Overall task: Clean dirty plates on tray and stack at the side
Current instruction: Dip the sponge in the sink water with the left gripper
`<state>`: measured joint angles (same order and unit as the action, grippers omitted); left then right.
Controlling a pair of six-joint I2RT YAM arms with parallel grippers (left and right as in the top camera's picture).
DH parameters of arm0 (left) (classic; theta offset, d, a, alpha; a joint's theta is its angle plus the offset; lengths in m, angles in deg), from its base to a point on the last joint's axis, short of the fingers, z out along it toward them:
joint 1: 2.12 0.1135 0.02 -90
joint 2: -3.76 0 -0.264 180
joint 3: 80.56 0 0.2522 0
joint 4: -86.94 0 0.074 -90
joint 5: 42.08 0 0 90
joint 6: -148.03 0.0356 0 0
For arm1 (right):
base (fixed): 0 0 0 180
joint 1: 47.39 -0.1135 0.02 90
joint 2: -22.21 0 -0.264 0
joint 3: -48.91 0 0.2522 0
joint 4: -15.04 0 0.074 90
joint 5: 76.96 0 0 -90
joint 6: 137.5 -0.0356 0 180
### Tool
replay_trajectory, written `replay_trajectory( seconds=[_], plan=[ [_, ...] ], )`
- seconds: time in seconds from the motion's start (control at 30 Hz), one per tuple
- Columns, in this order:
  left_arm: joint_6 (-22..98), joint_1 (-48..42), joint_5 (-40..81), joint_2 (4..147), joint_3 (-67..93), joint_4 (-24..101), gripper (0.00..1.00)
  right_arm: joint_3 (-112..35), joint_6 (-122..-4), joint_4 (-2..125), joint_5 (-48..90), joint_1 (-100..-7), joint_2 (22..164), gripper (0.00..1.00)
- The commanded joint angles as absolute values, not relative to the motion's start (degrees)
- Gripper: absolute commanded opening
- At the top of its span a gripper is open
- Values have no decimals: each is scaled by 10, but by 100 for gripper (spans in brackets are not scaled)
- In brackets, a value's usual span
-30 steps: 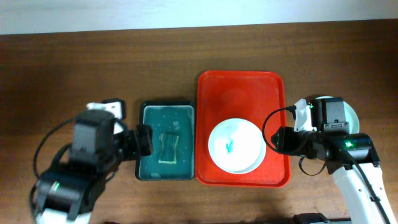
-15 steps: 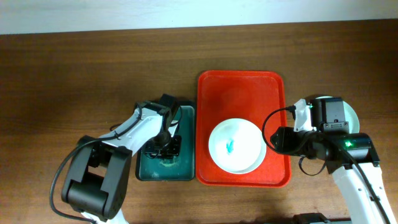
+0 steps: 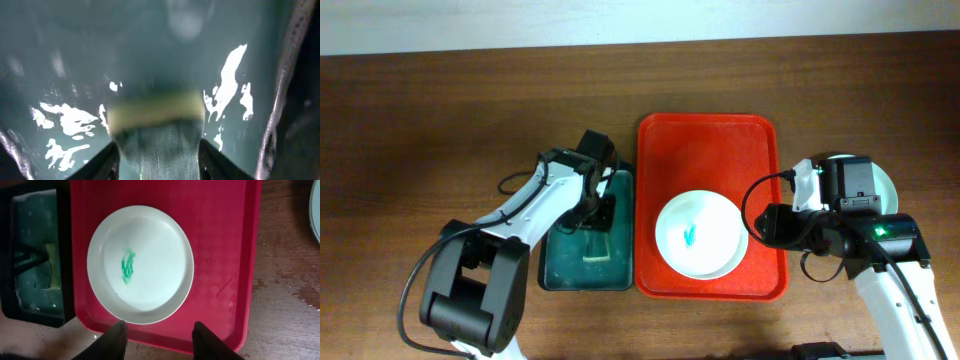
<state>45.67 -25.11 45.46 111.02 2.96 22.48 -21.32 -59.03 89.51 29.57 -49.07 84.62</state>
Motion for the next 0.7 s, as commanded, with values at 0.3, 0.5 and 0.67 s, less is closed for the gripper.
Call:
replay_trajectory(
  seconds=[0.3,0.5,0.67],
  plan=[
    [458,-252,471,1051,27,231,43,-219,-584,895,290,-489,846,44],
    [457,-252,438,1032,39,152,59,-219,-584,895,290,-489,846,44],
    [367,-254,413,1032,-57,200,36,-219,-584,895,289,-489,846,45]
  ],
)
